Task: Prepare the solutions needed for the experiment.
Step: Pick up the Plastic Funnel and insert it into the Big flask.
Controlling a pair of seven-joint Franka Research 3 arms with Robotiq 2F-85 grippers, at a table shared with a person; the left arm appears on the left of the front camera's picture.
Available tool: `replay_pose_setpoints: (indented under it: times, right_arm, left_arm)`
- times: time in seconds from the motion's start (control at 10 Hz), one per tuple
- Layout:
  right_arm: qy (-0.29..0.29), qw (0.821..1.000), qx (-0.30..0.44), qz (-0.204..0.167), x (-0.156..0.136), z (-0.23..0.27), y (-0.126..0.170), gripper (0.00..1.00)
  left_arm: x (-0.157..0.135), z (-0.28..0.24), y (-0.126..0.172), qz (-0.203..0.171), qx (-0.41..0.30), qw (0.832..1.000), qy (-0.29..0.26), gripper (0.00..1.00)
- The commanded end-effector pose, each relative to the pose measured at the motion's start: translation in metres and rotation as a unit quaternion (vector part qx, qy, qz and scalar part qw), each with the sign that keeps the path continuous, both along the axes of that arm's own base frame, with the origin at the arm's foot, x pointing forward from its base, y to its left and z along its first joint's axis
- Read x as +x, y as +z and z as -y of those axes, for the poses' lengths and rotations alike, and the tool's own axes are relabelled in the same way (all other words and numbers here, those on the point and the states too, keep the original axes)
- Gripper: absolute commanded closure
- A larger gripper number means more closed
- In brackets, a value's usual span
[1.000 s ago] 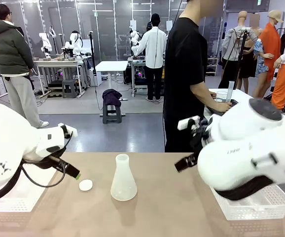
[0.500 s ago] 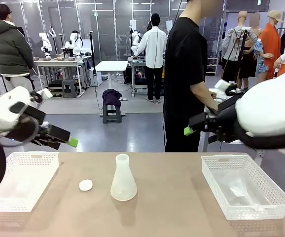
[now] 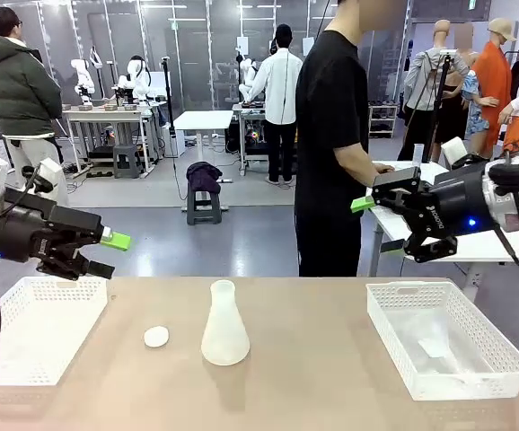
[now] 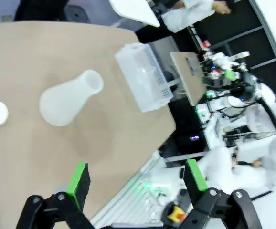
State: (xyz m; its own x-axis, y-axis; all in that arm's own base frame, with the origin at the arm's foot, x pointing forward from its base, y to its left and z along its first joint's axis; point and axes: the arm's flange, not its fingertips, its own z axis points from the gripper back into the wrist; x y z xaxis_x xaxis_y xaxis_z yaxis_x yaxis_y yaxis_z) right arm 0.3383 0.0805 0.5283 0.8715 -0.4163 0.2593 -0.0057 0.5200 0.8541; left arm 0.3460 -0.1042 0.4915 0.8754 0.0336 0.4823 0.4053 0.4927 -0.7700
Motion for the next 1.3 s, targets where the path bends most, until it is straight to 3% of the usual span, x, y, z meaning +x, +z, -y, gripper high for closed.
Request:
replay_pose_setpoints:
  times: [0.0, 0.3, 0.5, 0.6, 0.7, 1.2]
  right_arm:
    - [0.007, 0.999, 0.023, -0.023, -0.008, 0.013, -0.027, 0.0]
    - [0.01, 0.997, 0.072, -0.034, -0.01, 0.017, -0.048, 0.0]
    - [0.003, 0.998, 0.059, -0.02, -0.01, 0.014, -0.055, 0.0]
    - [-0.025, 1.0, 0.015, -0.003, -0.01, 0.011, -0.056, 0.0]
    - [0.007, 0.997, 0.072, -0.04, 0.011, 0.018, -0.036, 0.0]
    - [0.007, 0.997, 0.072, -0.04, 0.011, 0.018, -0.036, 0.0]
  left_arm:
    - [0.008, -0.007, -0.006, -0.009, -0.046, 0.999, 0.011, 0.0]
    - [0.002, -0.005, -0.014, 0.012, -0.152, 0.988, -0.004, 0.0]
    - [0.003, 0.004, -0.018, 0.01, -0.157, 0.988, -0.002, 0.0]
    - [0.004, 0.006, -0.019, 0.026, -0.148, 0.989, -0.013, 0.0]
    - [0.003, -0.005, -0.009, 0.004, -0.164, 0.986, 0.003, 0.0]
    - [0.003, -0.005, -0.009, 0.004, -0.164, 0.986, 0.003, 0.0]
